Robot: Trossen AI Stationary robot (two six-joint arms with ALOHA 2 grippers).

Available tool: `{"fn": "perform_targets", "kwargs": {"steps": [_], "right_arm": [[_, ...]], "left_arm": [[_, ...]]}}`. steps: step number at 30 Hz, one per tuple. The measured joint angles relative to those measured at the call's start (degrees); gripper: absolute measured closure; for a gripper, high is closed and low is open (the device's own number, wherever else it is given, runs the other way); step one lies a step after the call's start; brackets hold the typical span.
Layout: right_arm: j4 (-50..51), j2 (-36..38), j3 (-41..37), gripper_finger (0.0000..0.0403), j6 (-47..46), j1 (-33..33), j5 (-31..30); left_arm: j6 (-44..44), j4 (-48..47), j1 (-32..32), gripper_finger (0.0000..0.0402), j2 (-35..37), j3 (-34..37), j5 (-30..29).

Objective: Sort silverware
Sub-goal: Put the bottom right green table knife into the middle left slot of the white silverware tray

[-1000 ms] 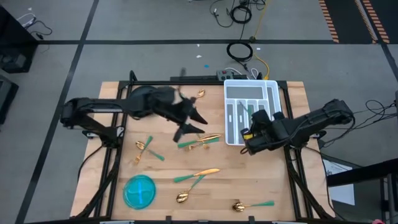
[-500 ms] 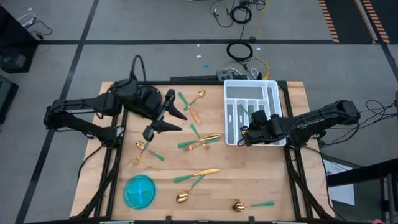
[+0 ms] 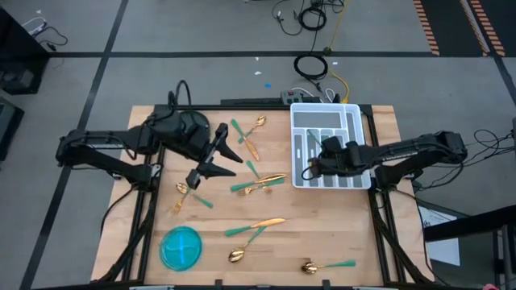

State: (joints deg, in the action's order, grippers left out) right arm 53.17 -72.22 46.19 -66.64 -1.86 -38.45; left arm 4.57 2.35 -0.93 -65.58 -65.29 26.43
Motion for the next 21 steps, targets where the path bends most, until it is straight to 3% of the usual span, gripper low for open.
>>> {"fn": "perform_targets", "kwargs": {"steps": [8, 12, 21], "right_arm": [[-0.96, -0.05, -0.92, 0.0403, 0.43, 0.27, 0.42], [-6.43, -0.05, -4.93, 0.0403, 0.30, -0.10, 3.05], [-12.75, -0.05, -10.48, 0.0403, 0.22, -0.08, 6.53]], "left_arm": [[6.46, 14.24, -0.28, 0.0212, 5.48, 12.52, -2.22], [9.92, 19.45, -0.25, 0.0212, 8.21, 18.65, -5.09], [11.66, 21.41, -0.15, 0.0212, 12.05, 26.47, -11.28]]}}
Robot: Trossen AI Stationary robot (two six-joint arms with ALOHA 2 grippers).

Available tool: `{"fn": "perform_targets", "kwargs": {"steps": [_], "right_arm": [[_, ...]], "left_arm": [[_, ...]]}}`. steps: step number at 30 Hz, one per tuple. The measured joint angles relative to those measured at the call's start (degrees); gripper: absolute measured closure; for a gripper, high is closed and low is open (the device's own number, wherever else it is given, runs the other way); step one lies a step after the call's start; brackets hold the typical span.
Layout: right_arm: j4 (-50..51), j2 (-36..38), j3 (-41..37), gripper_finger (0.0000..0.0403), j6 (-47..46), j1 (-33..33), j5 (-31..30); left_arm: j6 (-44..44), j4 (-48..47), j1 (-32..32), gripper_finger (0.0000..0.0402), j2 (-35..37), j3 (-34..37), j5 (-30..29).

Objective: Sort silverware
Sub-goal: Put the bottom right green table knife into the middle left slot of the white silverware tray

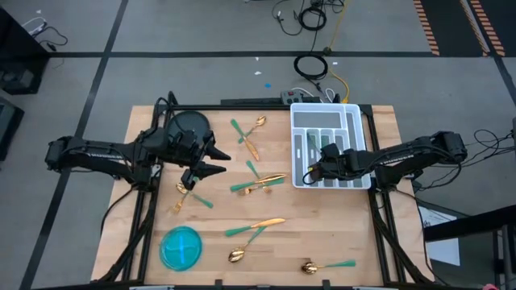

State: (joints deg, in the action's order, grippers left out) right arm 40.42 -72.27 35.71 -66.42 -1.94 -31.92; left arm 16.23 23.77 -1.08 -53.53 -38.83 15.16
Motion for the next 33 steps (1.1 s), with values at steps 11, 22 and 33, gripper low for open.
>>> {"fn": "perform_targets", "kwargs": {"steps": [11, 22, 33], "right_arm": [[-3.24, -1.33, -0.25, 0.0403, 6.19, 0.17, 4.34], [-5.89, -5.17, 3.91, 0.0403, 14.74, 0.11, 10.33], [-4.42, -7.16, 9.51, 0.0402, 21.35, 0.11, 13.11]], "left_arm": [[-0.02, 1.42, 0.00, 0.0212, 0.06, 2.23, -1.94], [0.02, 1.12, 0.00, 0.0212, 0.06, 2.25, -1.94], [-0.07, 1.20, -0.02, 0.0212, 0.06, 2.25, -2.25]]}}
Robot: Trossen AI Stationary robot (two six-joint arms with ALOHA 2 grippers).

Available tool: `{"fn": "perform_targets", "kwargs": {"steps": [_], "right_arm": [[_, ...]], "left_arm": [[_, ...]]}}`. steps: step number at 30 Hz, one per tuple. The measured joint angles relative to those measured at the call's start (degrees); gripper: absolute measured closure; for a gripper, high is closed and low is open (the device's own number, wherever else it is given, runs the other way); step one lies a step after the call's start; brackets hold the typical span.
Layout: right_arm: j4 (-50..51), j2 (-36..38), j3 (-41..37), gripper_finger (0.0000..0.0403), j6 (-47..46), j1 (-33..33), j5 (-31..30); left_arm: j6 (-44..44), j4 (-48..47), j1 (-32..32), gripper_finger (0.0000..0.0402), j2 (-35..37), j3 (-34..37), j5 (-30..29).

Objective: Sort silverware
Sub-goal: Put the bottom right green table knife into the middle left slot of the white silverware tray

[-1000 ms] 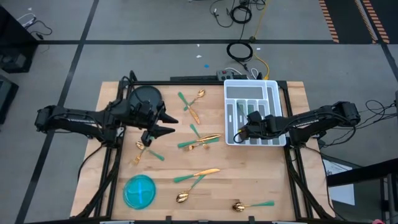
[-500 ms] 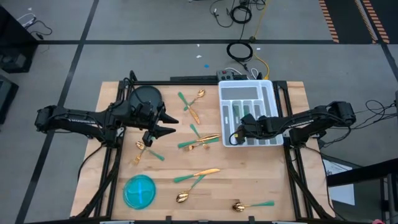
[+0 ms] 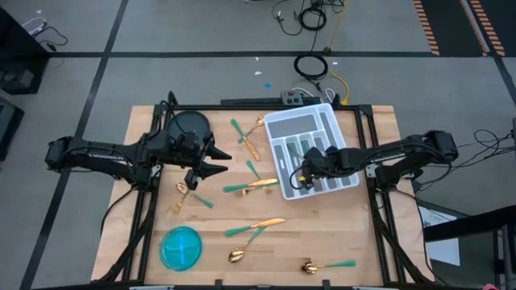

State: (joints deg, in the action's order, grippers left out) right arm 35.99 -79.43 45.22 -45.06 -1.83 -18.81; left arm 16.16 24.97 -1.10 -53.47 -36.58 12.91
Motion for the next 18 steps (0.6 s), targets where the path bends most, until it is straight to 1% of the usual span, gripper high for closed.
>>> {"fn": "perform_targets", "kwargs": {"steps": [3, 8, 14, 18], "right_arm": [[-2.01, -1.61, 0.08, 0.0402, 1.20, -0.09, 2.29], [-2.51, -3.52, 0.08, 0.0402, 1.68, -0.24, 4.83], [-3.43, -3.49, 0.05, 0.0400, 2.44, -0.86, 5.51], [-5.62, -3.11, 0.03, 0.0384, 4.63, -0.94, 9.77]], "left_arm": [[-0.15, -0.02, 0.00, 0.0212, 0.00, 0.00, -0.11], [-0.12, 0.00, 0.00, 0.0212, 0.00, 0.00, -0.55], [-0.12, -0.24, 0.00, 0.0212, 0.00, 0.00, -2.68], [-0.41, -0.23, 0.00, 0.0212, -0.02, 0.00, -2.97]]}}
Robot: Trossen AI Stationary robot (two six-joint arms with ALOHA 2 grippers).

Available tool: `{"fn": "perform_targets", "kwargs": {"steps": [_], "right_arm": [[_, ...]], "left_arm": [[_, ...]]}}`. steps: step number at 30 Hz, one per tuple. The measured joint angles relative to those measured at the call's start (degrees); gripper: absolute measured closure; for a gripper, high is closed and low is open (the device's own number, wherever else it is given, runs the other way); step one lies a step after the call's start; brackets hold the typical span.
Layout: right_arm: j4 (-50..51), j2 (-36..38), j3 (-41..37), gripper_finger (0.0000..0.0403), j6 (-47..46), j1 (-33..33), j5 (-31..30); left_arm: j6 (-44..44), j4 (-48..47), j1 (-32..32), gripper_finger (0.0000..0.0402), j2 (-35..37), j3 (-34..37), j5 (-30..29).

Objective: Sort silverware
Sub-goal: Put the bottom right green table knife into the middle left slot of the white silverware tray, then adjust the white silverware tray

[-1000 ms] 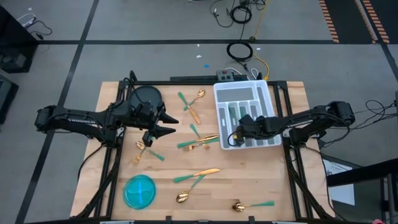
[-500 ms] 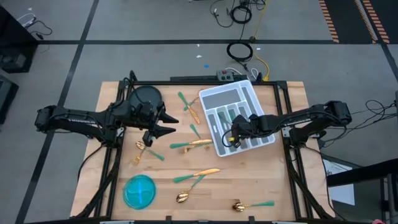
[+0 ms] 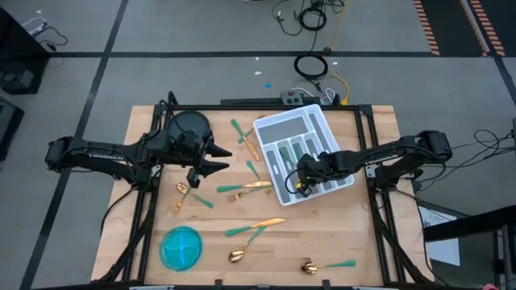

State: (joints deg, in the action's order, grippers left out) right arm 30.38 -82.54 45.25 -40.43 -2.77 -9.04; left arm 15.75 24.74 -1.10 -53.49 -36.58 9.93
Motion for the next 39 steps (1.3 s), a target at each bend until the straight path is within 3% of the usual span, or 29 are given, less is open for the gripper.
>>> {"fn": "perform_targets", "kwargs": {"steps": [9, 16, 24, 36, 39], "right_arm": [[-4.24, 0.00, 0.00, 0.0341, 2.76, -0.02, 5.11], [-8.47, 0.00, 0.00, 0.0332, 3.23, -0.01, 4.98], [-6.12, 0.02, 0.00, 0.0332, -0.87, 2.72, -4.83], [-10.80, -0.48, 0.02, 0.0332, 6.98, 9.89, -5.76], [-8.53, -0.94, 0.00, 0.0332, 6.80, 12.39, -8.84]], "left_arm": [[0.03, -0.61, 0.02, 0.0212, 0.00, 0.00, -2.26], [0.09, -1.45, 0.00, 0.0212, -2.30, 0.00, -4.02], [1.97, -1.03, 0.00, 0.0212, -6.73, 0.00, -4.02], [2.03, 0.68, 0.00, 0.0212, -7.30, 0.00, -5.60], [2.04, 0.51, 0.01, 0.0212, -7.30, 0.00, -6.64]]}}
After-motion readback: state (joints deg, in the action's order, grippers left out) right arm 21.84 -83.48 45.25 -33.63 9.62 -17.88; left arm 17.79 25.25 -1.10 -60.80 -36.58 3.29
